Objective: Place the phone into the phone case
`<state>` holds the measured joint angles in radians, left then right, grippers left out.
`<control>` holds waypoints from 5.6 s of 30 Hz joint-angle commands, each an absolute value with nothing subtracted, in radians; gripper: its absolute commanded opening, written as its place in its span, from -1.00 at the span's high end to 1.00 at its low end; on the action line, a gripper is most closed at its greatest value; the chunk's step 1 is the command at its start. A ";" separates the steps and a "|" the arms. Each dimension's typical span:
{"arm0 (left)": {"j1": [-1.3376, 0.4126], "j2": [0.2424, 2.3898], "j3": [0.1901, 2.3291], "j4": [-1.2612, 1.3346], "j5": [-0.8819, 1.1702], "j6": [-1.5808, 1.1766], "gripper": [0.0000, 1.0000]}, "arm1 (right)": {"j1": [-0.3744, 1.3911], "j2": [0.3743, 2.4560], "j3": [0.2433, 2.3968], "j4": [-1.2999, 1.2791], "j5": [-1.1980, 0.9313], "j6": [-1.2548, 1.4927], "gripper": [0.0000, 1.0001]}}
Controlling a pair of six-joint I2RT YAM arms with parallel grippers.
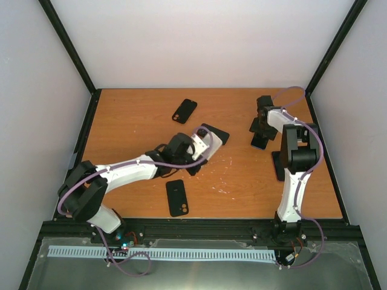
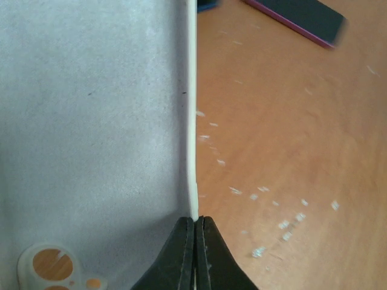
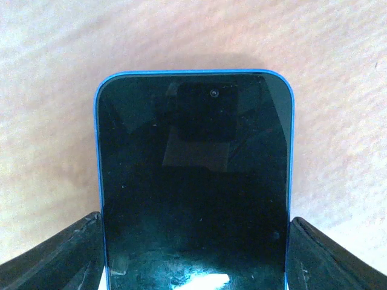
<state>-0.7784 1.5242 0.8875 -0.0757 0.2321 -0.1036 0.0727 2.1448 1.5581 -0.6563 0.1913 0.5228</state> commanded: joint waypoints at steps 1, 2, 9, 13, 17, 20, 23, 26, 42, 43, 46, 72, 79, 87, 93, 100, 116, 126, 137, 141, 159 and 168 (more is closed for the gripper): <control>-0.904 1.540 0.872 -0.044 0.302 0.232 0.99 | 0.078 2.063 1.461 -0.629 0.097 0.402 -0.34; -0.936 1.544 0.868 -0.044 0.306 0.284 0.99 | 0.078 2.050 1.446 -0.626 0.089 0.392 -0.32; -0.975 1.593 0.877 -0.114 0.335 0.564 0.99 | 0.078 1.932 1.364 -0.625 0.075 0.352 -0.26; -0.979 1.621 0.883 -0.208 0.264 0.660 0.99 | 0.080 1.848 1.323 -0.612 0.024 0.325 -0.24; -0.979 1.643 0.874 -0.250 0.194 0.704 0.96 | 0.080 1.744 1.250 -0.556 -0.040 0.287 -0.23; -0.979 1.651 0.872 -0.257 0.195 0.712 0.72 | 0.080 1.691 1.215 -0.530 -0.091 0.262 -0.21; -0.979 1.627 0.862 -0.226 0.211 0.680 0.49 | 0.081 1.647 1.187 -0.507 -0.118 0.240 -0.21; -0.975 1.579 0.834 -0.171 0.211 0.619 0.22 | 0.082 1.606 1.159 -0.490 -0.171 0.215 -0.21; -0.504 1.272 0.893 -0.066 0.349 -0.103 -0.99 | 0.348 1.294 0.884 -0.248 -0.317 -0.173 -0.12; -0.485 1.258 0.889 -0.065 0.331 -0.140 -0.99 | 0.366 1.274 0.867 -0.237 -0.330 -0.200 -0.12; -0.429 1.236 0.897 -0.100 0.286 -0.265 -0.99 | 0.423 1.228 0.824 -0.223 -0.368 -0.294 -0.10; -0.342 1.333 0.707 -0.015 0.669 -0.601 -0.41 | 0.621 1.425 0.787 -0.323 -0.658 -0.651 -0.04; -0.352 1.390 0.641 0.070 0.775 -0.641 -0.16 | 0.617 1.488 0.797 -0.309 -0.624 -0.671 -0.02; -0.415 1.444 0.656 0.085 0.804 -0.636 0.01 | 0.618 1.549 0.839 -0.348 -0.586 -0.679 -0.04; -0.456 1.479 0.656 0.098 0.772 -0.640 0.02 | 0.617 1.564 0.840 -0.353 -0.569 -0.678 -0.03; -0.483 1.517 0.649 0.136 0.769 -0.657 0.09 | 0.617 1.586 0.854 -0.347 -0.546 -0.657 -0.04; -0.525 1.589 0.646 0.184 0.807 -0.686 0.23 | 0.617 1.589 0.854 -0.319 -0.517 -0.651 -0.05; -0.557 1.627 0.651 0.221 0.813 -0.714 0.64 | 0.618 1.599 0.859 -0.301 -0.487 -0.631 -0.06; -0.557 1.656 0.652 0.210 0.777 -0.714 0.92 | 0.618 1.562 0.855 -0.230 -0.421 -0.438 -0.57; -0.557 1.661 0.657 0.211 0.768 -0.715 0.92 | 0.618 1.487 0.823 -0.189 -0.451 -0.309 -0.70; -0.558 1.692 0.689 0.195 0.723 -0.720 0.92 | 0.609 1.138 0.647 -0.398 0.002 0.598 -0.22; -0.569 1.703 0.699 0.182 0.708 -0.728 0.91 | 0.607 1.051 0.456 -0.337 0.057 0.852 -0.02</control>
